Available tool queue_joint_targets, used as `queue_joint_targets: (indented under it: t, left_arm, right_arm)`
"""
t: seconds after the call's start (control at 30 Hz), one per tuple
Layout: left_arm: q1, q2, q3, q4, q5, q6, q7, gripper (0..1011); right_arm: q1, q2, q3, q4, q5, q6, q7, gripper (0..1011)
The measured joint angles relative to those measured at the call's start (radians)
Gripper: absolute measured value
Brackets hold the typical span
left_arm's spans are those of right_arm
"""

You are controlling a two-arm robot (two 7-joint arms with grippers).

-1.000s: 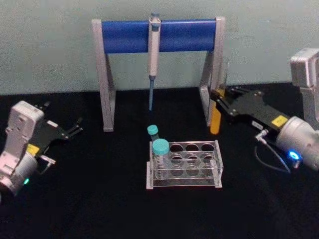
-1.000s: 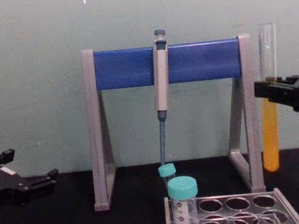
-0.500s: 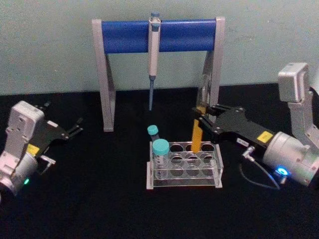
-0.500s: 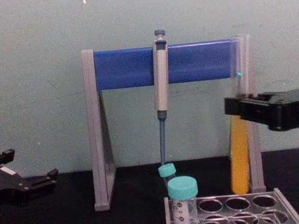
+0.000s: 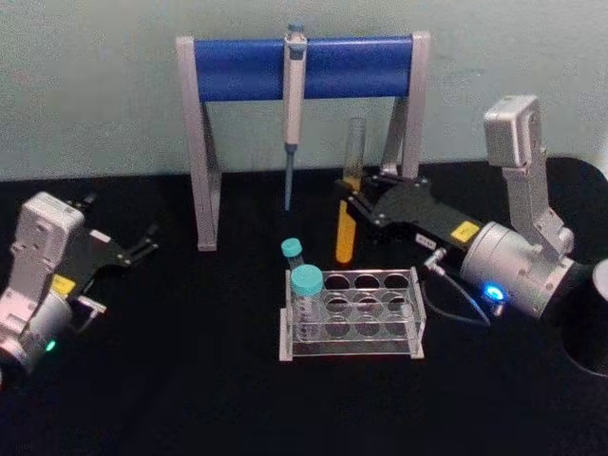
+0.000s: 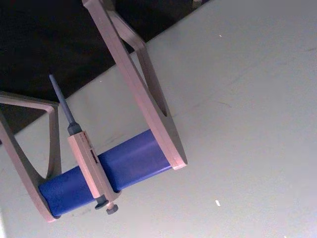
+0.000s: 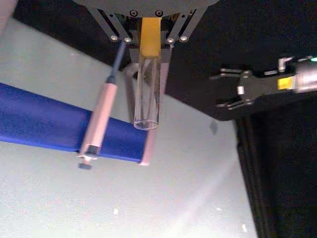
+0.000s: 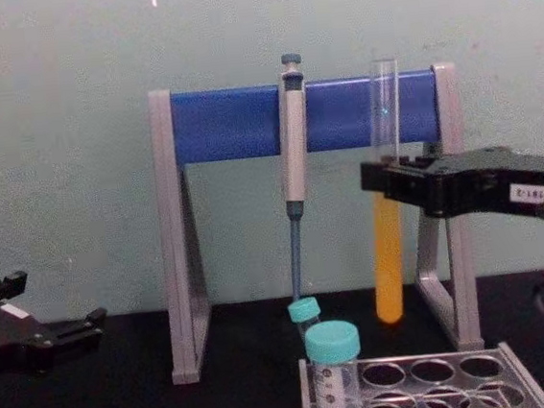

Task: Pick up the test tube from the test tube rack, shake it, then place it back into the test tube rack.

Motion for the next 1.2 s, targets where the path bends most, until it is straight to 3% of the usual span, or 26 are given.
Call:
queue_joint_targets:
  t: [0.4, 0.8, 1.03, 1.2]
  left_arm:
    - [0.0, 0.0, 0.0, 0.0, 0.0, 0.0, 0.0, 1001]
    - [0.0, 0.0, 0.0, 0.0, 0.0, 0.0, 0.0, 1001]
    - [0.0, 0.0, 0.0, 0.0, 0.0, 0.0, 0.0, 1001]
    - [0.0, 0.0, 0.0, 0.0, 0.0, 0.0, 0.0, 1001]
  right_arm:
    - [0.005, 0.01, 0.052, 0.024, -0.014, -0.007, -0.042, 229]
    - [-0.099, 0.064, 0.114, -0.077, -0.018, 0.026, -0.073, 229]
    - [-0.159, 0.087, 0.123, -0.141, -0.007, 0.048, -0.068, 229]
    - [-0.171, 0.083, 0.102, -0.157, 0.009, 0.054, -0.044, 229]
